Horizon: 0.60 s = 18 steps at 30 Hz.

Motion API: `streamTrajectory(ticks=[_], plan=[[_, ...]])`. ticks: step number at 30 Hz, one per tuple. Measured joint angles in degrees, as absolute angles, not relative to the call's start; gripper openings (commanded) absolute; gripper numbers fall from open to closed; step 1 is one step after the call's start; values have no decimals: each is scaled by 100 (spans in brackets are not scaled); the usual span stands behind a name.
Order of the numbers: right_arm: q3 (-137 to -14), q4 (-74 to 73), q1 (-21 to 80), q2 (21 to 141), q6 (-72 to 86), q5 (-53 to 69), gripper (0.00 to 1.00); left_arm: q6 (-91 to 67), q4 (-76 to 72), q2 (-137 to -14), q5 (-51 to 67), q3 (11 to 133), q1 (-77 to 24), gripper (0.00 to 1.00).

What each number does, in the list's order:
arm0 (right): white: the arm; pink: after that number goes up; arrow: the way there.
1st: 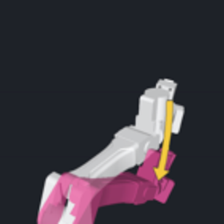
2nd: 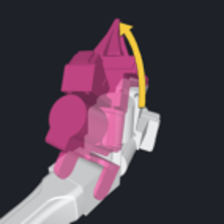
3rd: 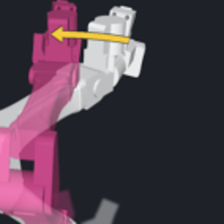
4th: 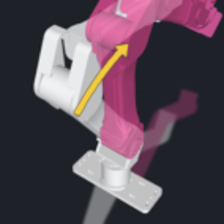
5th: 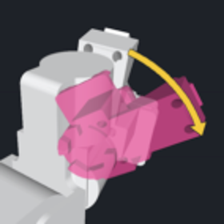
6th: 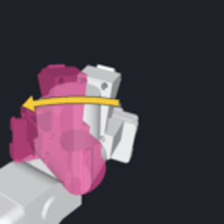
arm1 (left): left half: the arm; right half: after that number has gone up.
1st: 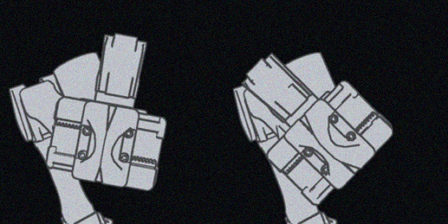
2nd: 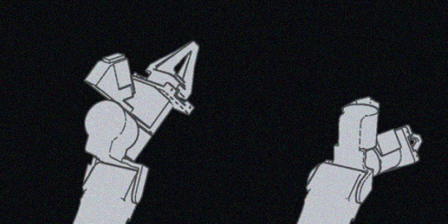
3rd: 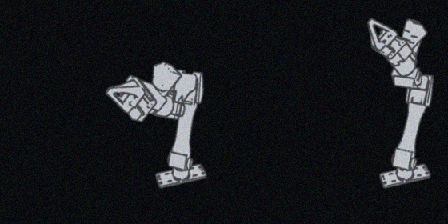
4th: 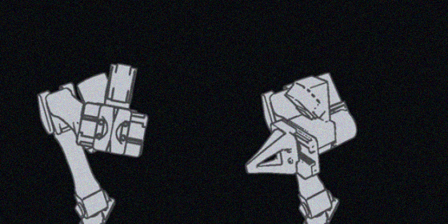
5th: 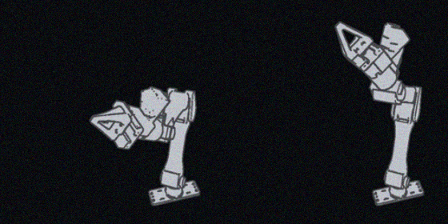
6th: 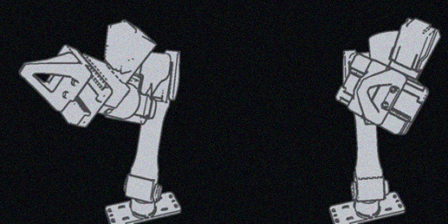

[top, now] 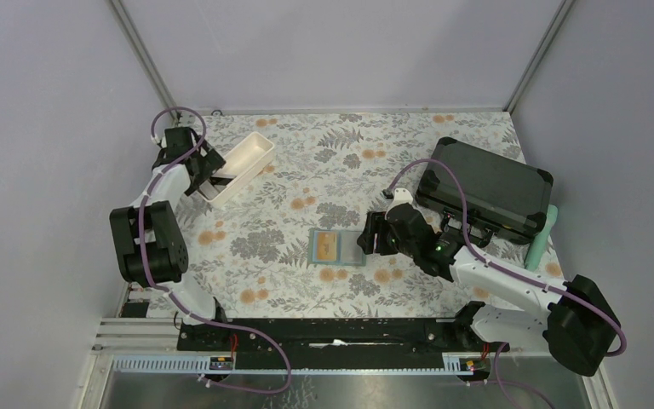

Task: Put the credit cards into the card holder
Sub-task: Pick up the credit card from the storage box.

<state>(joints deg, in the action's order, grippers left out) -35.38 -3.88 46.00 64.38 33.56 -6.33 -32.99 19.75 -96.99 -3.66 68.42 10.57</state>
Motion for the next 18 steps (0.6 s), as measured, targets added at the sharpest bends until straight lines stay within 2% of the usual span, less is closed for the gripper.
streamTrajectory(ticks=[18], plan=[[-3535,-373,4600,6438,3400,-591,65,-3297,2016,-9953,-506,6976,1057,95]])
